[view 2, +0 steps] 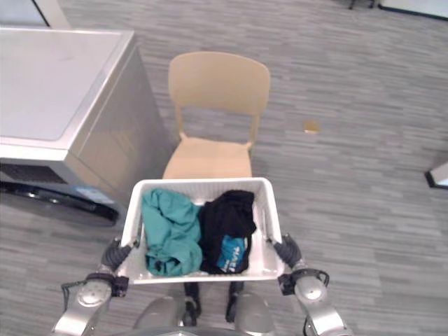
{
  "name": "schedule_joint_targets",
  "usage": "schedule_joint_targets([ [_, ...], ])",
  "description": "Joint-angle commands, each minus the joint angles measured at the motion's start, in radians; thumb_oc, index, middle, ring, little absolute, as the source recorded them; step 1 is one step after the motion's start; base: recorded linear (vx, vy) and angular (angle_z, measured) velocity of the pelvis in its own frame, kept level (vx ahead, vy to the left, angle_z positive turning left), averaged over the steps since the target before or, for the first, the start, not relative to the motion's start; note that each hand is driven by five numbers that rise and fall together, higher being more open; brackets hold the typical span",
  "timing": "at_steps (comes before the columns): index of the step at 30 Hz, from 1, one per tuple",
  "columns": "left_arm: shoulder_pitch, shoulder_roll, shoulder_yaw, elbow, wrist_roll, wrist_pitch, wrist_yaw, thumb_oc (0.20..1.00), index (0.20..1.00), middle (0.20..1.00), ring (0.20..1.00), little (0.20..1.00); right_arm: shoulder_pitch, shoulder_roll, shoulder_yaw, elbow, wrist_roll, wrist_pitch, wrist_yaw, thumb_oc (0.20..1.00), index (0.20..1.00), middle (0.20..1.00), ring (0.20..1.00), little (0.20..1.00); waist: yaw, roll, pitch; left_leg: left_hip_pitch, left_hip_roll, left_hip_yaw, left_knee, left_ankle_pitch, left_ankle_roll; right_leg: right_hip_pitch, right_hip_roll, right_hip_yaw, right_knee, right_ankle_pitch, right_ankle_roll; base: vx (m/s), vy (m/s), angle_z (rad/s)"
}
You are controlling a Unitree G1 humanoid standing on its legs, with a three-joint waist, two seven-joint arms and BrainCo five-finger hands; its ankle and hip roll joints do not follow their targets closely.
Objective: Grab the laundry basket,head to the washer,open it,put in the laundry and shut it.
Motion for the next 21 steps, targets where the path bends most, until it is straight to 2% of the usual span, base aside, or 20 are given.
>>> schedule_joint_targets([
  [1, -0.078, -0.033, 0.018, -0.036, -0.042, -0.095, -0.015, 0.2, 0.2, 0.2, 0.2, 0.2, -0.069, -0.042, -0.066, -0.069, 0.077, -0.097, 0.002, 0.2, 0.2, 0.2, 0.2, 0.2, -0.02, -0.013, -0.038, -0.035, 0.078, -0.083, 0.099, -0.047, -0.027, 0.14, 0.02, -0.016, -0.212, 0.022, 0.063, 0.16, 0.051, -0.03],
  [4, -0.095, -0.039, 0.007, -0.014, -0.043, -0.096, -0.003, 0.2, 0.2, 0.2, 0.2, 0.2, -0.083, -0.039, -0.058, -0.05, 0.082, -0.097, -0.003, 0.2, 0.2, 0.2, 0.2, 0.2, -0.018, -0.01, -0.046, -0.039, 0.079, -0.118, 0.028, -0.021, -0.035, 0.152, 0.017, -0.01, -0.223, 0.017, 0.07, 0.15, 0.087, 0.04],
  [6, -0.124, -0.04, -0.005, -0.002, -0.042, -0.099, 0.012, 0.2, 0.2, 0.2, 0.2, 0.2, -0.101, -0.036, -0.046, -0.022, 0.094, -0.099, -0.012, 0.2, 0.2, 0.2, 0.2, 0.2, -0.01, 0.007, -0.05, -0.049, 0.084, -0.171, -0.078, 0.046, -0.053, 0.16, 0.025, 0.005, -0.226, 0.006, 0.076, 0.18, 0.202, -0.12],
  [7, -0.139, -0.039, -0.013, 0.003, -0.034, -0.099, 0.018, 0.2, 0.2, 0.2, 0.2, 0.2, -0.119, -0.03, -0.039, 0.004, 0.107, -0.098, -0.014, 0.2, 0.2, 0.2, 0.2, 0.2, -0.012, 0.02, -0.054, -0.031, 0.087, -0.188, -0.113, 0.05, -0.055, 0.165, 0.026, 0.02, -0.217, -0.009, 0.082, 0.13, 0.188, -0.23],
  [11, -0.171, -0.03, -0.029, 0.015, -0.031, -0.098, 0.026, 0.2, 0.2, 0.2, 0.2, 0.2, -0.151, -0.016, -0.031, 0.04, 0.127, -0.094, -0.022, 0.2, 0.2, 0.2, 0.2, 0.2, -0.018, 0.026, -0.06, -0.01, 0.074, -0.179, -0.13, 0.044, -0.043, 0.166, 0.012, 0.034, -0.206, -0.008, 0.087, 0.14, 0.193, -0.47],
  [15, -0.218, -0.018, -0.048, 0.056, -0.035, -0.095, 0.042, 0.2, 0.2, 0.2, 0.2, 0.2, -0.214, 0.017, 0.002, 0.102, 0.147, -0.083, -0.042, 0.2, 0.2, 0.2, 0.2, 0.2, -0.007, 0.008, -0.056, -0.007, 0.057, -0.155, -0.134, 0.027, -0.023, 0.142, -0.009, 0.066, -0.198, 0.007, 0.104, 0.05, 0.134, -0.24],
  [19, -0.359, -0.01, -0.09, 0.137, -0.047, -0.098, 0.087, 0.2, 0.2, 0.2, 0.2, 0.2, -0.363, 0.039, 0.067, 0.179, 0.156, -0.076, -0.089, 0.2, 0.2, 0.2, 0.2, 0.2, 0.006, -0.022, -0.003, -0.093, 0.048, -0.141, -0.109, 0.02, -0.005, 0.03, -0.021, 0.099, -0.173, 0.041, 0.111, -0.13, 0.046, -0.15],
  [21, -0.389, -0.013, -0.098, 0.158, -0.053, -0.102, 0.099, 0.2, 0.2, 0.2, 0.2, 0.2, -0.394, 0.045, 0.08, 0.195, 0.159, -0.076, -0.101, 0.2, 0.2, 0.2, 0.2, 0.2, 0.007, -0.025, 0.009, -0.112, 0.047, -0.138, -0.099, 0.016, -0.002, 0.006, -0.023, 0.104, -0.163, 0.047, 0.111, -0.11, 0.032, -0.1],
])
